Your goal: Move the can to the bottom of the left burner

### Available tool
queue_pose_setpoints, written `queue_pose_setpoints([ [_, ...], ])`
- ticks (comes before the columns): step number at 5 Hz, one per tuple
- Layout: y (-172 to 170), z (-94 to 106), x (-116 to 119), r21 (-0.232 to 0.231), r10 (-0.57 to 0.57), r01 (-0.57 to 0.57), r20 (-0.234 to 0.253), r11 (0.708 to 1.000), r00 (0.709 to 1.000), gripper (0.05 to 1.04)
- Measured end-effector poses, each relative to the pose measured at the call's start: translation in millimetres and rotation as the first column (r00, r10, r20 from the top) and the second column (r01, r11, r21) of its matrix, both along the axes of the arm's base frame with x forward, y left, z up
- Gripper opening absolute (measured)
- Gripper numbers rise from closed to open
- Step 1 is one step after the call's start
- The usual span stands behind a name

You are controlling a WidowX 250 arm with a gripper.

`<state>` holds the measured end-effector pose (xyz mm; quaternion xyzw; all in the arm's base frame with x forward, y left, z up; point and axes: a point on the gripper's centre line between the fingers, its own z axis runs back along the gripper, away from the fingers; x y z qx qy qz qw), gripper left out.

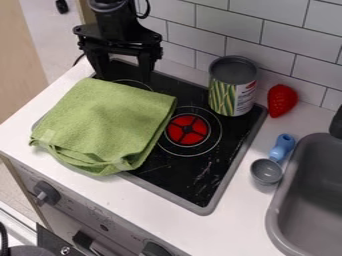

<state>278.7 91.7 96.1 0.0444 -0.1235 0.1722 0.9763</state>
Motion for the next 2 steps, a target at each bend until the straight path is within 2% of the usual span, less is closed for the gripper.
queue_pose_setpoints([
  [1,-2,-7.2,-2,-0.013,-0.002,0.002,-0.020,1.000,1.000,0.997],
  [2,-15,-5.0,12,-0.031,-0.061,0.063,0.055,0.998,0.997,0.997],
])
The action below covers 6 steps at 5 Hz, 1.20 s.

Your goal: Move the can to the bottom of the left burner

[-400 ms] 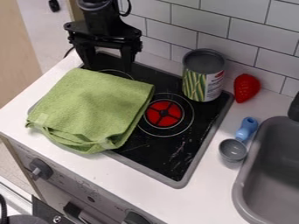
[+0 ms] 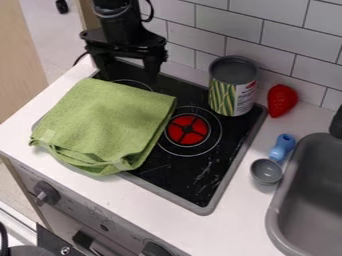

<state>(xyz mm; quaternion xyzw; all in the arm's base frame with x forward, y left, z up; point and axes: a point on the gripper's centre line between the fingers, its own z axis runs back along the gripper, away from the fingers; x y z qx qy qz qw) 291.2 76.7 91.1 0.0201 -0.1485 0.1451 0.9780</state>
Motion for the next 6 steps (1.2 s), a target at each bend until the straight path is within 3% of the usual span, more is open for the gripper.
queue_pose_setpoints([
  [1,-3,5.7,12,0.014,0.045,-0.044,-0.003,0.999,0.999,0.997],
  [2,-8,12.8,28,0.001,0.053,-0.053,0.088,0.999,0.995,0.997],
  [3,-16,21.6,42,-0.015,-0.029,0.033,0.194,0.999,0.981,0.997],
  [4,-30,33.8,43,0.028,-0.189,0.193,0.378,0.981,0.906,0.997],
  [5,-39,38.5,53,0.064,-0.245,0.243,0.462,0.968,0.853,0.997],
  [6,-48,29.9,62,0.049,-0.257,0.264,0.452,0.963,0.854,0.997],
])
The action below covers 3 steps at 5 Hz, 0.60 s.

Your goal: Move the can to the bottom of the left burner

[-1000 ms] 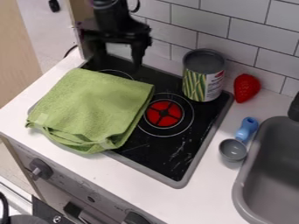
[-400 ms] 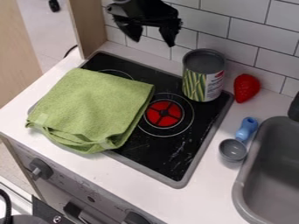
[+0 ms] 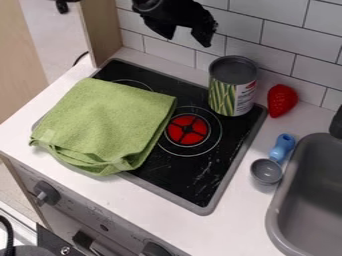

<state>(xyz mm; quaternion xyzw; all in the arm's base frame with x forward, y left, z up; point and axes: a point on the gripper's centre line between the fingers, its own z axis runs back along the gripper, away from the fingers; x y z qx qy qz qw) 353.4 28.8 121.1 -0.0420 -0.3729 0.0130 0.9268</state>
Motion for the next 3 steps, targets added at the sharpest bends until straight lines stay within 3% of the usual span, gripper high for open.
queue_pose_setpoints([
  [1,-10,-2.7,15,-0.042,0.003,-0.003,0.001,0.999,1.000,0.997],
  [2,-21,-9.8,26,-0.056,0.014,-0.014,-0.017,0.998,1.000,0.997],
  [3,-28,-14.6,34,-0.051,0.035,-0.035,0.003,0.998,0.999,0.997],
])
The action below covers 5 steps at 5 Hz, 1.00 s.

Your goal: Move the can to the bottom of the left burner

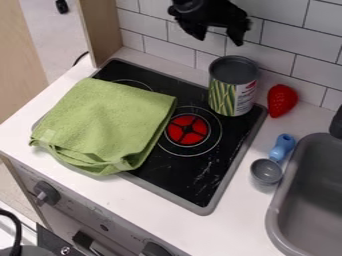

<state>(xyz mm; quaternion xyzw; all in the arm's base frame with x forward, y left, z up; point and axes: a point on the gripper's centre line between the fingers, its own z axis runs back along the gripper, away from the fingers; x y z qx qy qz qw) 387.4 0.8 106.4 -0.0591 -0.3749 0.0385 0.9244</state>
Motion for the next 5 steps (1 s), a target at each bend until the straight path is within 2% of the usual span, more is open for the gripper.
queue_pose_setpoints([
  [2,-16,-17.1,16,-0.001,-0.018,0.018,-0.027,1.000,0.999,0.997],
  [3,-23,-30.4,19,0.001,-0.031,0.031,-0.058,1.000,0.998,0.997],
  [5,-28,-40.0,18,-0.018,-0.034,0.032,-0.125,0.999,0.992,0.997],
])
